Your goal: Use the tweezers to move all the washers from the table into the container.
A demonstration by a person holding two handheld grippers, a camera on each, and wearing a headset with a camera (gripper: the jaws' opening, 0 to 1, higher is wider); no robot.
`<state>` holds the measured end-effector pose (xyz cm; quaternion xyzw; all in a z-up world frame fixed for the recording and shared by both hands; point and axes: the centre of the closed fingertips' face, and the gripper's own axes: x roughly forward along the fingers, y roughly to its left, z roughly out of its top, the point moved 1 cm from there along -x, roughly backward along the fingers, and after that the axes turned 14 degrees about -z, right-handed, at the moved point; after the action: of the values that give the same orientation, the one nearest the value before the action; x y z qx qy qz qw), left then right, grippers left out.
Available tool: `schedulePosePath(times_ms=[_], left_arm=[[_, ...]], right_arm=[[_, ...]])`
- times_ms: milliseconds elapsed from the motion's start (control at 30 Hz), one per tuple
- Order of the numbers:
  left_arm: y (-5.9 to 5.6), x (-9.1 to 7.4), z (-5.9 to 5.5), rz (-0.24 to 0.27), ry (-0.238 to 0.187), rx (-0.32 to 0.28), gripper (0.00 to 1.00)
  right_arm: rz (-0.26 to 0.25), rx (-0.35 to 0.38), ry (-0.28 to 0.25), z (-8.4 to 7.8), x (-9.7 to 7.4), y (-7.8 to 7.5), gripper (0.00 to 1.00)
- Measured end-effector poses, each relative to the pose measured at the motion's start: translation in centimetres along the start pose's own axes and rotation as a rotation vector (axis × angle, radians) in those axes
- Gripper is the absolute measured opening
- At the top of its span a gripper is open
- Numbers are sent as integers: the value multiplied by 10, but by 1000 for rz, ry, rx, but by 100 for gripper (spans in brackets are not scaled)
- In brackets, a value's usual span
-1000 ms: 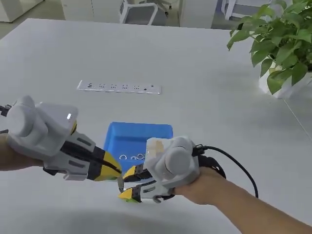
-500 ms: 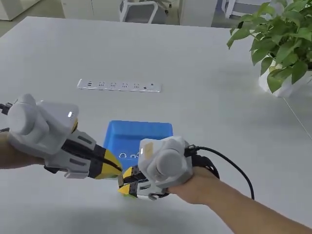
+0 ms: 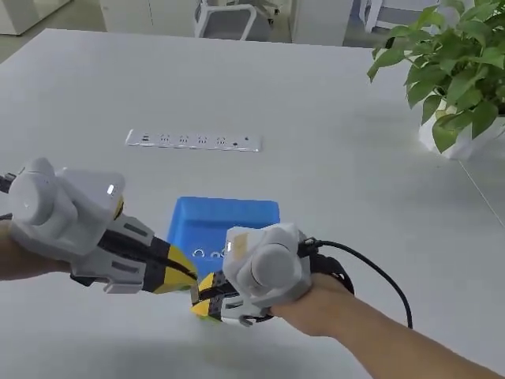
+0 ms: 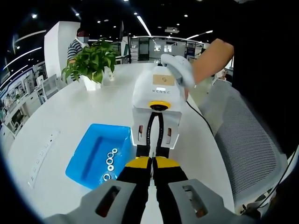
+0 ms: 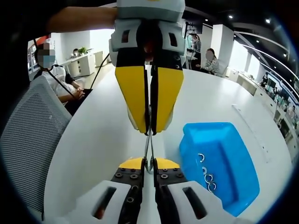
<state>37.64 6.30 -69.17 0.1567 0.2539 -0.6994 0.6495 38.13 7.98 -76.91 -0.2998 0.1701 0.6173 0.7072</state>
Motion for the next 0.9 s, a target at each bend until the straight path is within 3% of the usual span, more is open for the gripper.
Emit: schedulePosePath(times_ms=[367, 533, 700, 900], left_arm=[[-1, -9, 4, 33, -12, -7, 13], [-3, -16, 8, 64, -43, -29, 22], [-6, -20, 4, 96, -44, -44, 30], [-12, -26, 3, 145, -79, -66, 43]], right_arm=[[3, -20, -5, 5, -9, -2, 8], [4, -28, -4, 10, -12, -1, 8], [4, -28, -8, 16, -16, -1, 8], [0, -32, -15, 24, -23, -5, 8]])
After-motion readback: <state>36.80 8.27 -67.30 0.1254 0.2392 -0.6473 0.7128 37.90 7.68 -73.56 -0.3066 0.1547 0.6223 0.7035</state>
